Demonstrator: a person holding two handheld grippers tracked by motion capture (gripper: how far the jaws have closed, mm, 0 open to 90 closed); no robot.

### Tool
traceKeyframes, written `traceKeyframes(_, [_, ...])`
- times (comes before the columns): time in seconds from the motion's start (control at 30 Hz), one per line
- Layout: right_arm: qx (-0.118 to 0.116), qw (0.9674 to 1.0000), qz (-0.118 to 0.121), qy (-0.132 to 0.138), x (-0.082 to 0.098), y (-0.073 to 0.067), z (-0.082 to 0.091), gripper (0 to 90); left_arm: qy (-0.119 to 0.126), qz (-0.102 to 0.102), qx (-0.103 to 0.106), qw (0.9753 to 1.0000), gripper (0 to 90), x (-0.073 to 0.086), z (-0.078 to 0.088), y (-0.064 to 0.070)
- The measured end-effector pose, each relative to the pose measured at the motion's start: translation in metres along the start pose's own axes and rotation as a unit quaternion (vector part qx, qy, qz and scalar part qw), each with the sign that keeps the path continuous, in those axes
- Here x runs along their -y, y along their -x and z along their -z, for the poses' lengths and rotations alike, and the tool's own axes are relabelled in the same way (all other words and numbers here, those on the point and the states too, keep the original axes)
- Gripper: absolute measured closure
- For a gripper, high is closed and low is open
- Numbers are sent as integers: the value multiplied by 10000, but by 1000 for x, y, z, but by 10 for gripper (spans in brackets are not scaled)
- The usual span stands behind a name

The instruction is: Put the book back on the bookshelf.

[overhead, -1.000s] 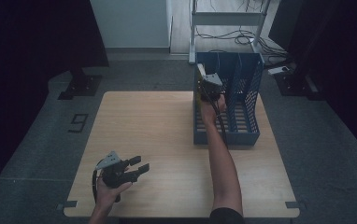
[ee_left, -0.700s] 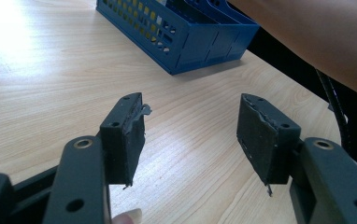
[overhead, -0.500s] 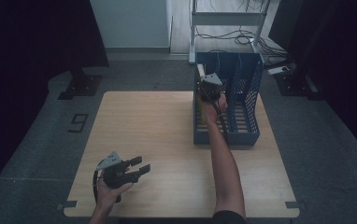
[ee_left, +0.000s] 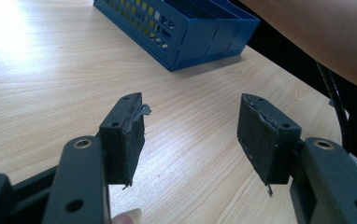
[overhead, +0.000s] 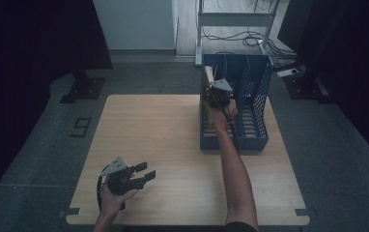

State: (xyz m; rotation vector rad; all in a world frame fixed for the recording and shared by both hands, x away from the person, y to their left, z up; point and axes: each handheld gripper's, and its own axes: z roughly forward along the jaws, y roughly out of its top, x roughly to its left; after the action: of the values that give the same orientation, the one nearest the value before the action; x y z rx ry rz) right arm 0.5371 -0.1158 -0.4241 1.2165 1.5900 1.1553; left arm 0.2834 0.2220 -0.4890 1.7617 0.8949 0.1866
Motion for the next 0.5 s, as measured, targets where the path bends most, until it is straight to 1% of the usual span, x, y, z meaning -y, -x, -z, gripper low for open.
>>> traceKeyframes(0.1, [-26,10000,-8,21,1,1,2,544,10,1,-21,10000,414,0,0,0])
traceKeyframes(0.23, [-68,9999,-115,94,2,0,8,516,24,23,-50,10000,415,0,1,-2])
traceKeyframes(0.3, [-79,9999,-96,115,2,1,11,505,36,40,-53,10000,415,0,2,-2])
traceKeyframes(0.4, [-112,9997,-140,153,1,2,15,495,36,38,-55,10000,415,0,2,-1])
traceKeyframes(0.5, [-148,9998,-128,99,0,2,19,480,21,32,-56,10000,415,1,1,-1])
